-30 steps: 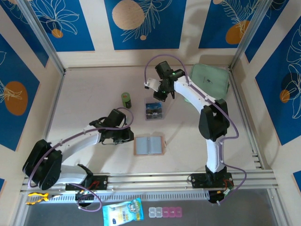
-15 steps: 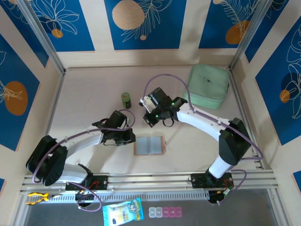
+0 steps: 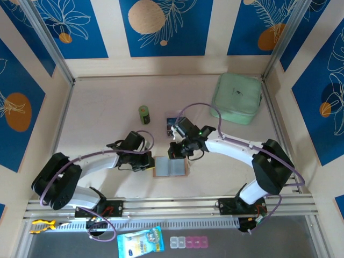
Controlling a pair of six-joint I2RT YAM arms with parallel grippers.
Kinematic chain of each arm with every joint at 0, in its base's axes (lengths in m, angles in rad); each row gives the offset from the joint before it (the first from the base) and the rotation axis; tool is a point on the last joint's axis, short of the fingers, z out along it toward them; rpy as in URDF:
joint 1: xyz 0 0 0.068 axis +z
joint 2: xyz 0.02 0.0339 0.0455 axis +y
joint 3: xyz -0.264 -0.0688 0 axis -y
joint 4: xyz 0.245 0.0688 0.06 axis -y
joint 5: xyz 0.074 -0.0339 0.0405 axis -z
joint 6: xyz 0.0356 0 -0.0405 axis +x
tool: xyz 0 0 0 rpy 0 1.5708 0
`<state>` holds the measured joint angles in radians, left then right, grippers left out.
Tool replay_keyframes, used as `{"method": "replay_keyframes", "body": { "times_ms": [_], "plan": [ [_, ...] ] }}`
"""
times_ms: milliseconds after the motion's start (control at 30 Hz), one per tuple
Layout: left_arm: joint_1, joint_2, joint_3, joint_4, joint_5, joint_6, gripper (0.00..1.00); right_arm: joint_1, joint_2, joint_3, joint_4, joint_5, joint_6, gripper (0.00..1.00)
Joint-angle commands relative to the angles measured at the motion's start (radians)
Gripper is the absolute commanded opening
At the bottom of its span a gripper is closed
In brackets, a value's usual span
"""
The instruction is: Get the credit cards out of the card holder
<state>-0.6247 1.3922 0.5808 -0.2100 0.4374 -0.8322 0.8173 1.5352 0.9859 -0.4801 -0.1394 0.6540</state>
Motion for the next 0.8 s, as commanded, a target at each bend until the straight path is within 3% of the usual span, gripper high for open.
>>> {"method": "replay_keyframes", "body": {
  "times_ms": [0, 133, 200, 567, 767],
  "plan": [
    [-0.005, 0.013, -0.015, 0.015, 0.022, -0.001, 0.0, 0.008, 0.003, -0.026, 0.051, -0.059, 0.123, 0.0],
    [-0.006, 0.027, -0.013, -0.009, 0.001, 0.007, 0.0, 0.009, 0.029, -0.067, 0.133, -0.12, 0.174, 0.0],
    [-0.005, 0.036, -0.005, -0.017, -0.001, 0.009, 0.0, 0.014, 0.043, -0.073, 0.161, -0.132, 0.191, 0.05],
    [-0.006, 0.068, 0.012, -0.046, -0.011, 0.019, 0.0, 0.036, 0.129, -0.012, 0.131, -0.142, 0.186, 0.25],
    [-0.006, 0.065, 0.01, -0.065, -0.013, 0.024, 0.0, 0.04, 0.17, 0.019, 0.111, -0.141, 0.174, 0.29]
  ]
}}
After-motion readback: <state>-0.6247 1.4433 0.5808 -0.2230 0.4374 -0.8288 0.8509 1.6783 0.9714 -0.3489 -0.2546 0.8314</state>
